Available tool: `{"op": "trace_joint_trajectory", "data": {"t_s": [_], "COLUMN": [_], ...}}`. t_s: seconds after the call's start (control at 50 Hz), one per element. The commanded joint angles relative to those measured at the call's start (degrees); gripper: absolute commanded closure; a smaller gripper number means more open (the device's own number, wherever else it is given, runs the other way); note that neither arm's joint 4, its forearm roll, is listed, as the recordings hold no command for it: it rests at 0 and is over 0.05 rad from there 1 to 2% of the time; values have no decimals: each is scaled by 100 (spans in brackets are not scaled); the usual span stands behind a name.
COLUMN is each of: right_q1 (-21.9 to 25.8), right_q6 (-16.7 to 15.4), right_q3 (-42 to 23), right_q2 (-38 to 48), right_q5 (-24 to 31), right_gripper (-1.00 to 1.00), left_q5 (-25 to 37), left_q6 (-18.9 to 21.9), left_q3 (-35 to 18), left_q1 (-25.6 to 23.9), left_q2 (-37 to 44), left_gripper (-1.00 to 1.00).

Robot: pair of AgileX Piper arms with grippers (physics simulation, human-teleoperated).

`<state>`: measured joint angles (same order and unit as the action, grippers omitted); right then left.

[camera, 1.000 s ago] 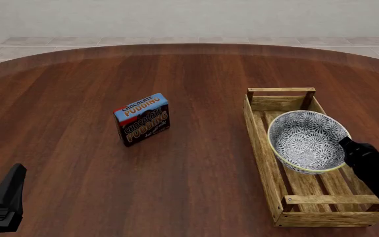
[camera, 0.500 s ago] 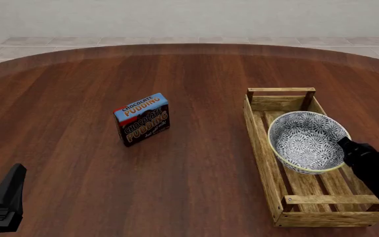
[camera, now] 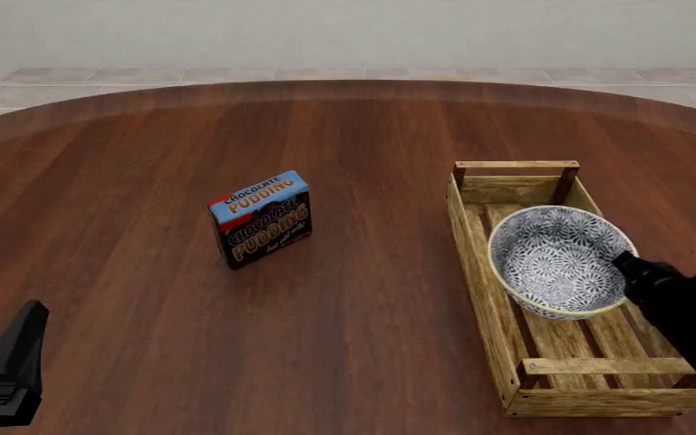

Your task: Pick up the bowl on the left and put it in the tray.

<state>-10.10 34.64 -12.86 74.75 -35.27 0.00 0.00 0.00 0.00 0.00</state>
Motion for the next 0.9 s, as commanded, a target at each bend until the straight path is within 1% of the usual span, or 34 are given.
{"op": "trace_joint_trajectory", "data": {"t_s": [0.02,0.26,0.46,0.62,0.64,0.74,0.9], "right_q1": [69,121,65,3,10,-8,1], "right_q6": [-20,-81,-136,-308,-314,-312,-307], "right_q3": [-50,-66,-77,-125,-128,-167,-142], "right_q2": [61,236,230,216,203,161,152], "right_q5": [-68,-200,-163,-62,-50,34,14], "right_gripper": [100,100,100,100,-100,-100,-100], "left_q5": [0,0,0,0,0,0,0], "left_q6": [0,0,0,0,0,0,0], "left_q3": [0,0,0,0,0,0,0], "left_q1": [0,0,0,0,0,0,0], "left_q2": [0,0,0,0,0,0,0], "left_gripper": [-100,-100,-100,-100,-100,-100,-100]}}
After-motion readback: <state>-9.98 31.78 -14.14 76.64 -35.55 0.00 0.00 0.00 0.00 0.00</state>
